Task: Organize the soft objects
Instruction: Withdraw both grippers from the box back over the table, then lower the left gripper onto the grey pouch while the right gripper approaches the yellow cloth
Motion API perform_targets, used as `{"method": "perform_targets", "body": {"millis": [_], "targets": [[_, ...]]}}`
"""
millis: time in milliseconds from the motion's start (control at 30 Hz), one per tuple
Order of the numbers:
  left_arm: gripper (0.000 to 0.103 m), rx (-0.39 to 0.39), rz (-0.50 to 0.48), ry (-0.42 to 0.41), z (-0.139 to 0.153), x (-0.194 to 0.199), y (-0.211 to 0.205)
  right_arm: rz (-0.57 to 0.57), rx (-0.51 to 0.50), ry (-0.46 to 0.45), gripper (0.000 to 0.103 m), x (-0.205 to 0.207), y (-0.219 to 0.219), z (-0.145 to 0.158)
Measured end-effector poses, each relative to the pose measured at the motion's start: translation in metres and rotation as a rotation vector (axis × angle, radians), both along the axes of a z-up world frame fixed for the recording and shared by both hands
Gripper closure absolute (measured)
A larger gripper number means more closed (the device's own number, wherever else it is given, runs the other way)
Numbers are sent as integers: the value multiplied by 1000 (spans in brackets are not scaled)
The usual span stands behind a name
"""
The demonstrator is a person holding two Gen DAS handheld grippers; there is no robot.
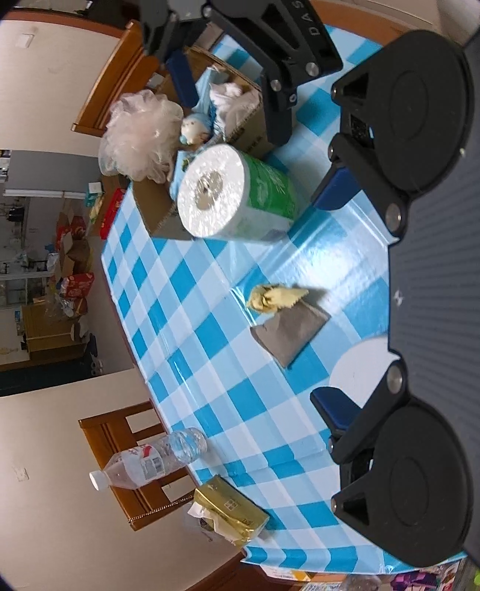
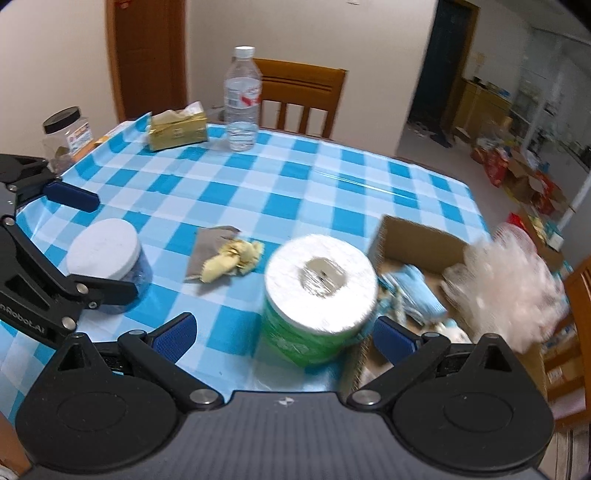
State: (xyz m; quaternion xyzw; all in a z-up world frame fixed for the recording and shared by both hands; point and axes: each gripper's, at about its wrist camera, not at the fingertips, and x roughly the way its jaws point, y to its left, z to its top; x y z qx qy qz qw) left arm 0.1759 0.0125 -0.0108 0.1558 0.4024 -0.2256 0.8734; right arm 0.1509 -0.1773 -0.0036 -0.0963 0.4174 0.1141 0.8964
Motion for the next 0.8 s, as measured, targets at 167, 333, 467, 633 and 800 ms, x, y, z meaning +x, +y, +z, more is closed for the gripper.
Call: {"method": "perform_targets", "body": {"millis": [167, 333, 467, 633, 800], "targets": [[2, 29, 6, 14, -2, 10, 4, 119, 13, -12, 0, 22, 12, 3], [2, 48, 1, 32, -7, 26, 8, 193, -17, -35, 0, 43, 26, 2], [2, 79, -33, 38, -13, 40, 8, 227, -19, -29, 0, 52, 32, -3], [2, 134, -126, 71, -25, 66, 5, 247, -11, -10, 0, 60, 33, -8], [2, 198, -245, 100, -40, 89, -6, 250, 10, 0, 0, 64, 29, -9]]}}
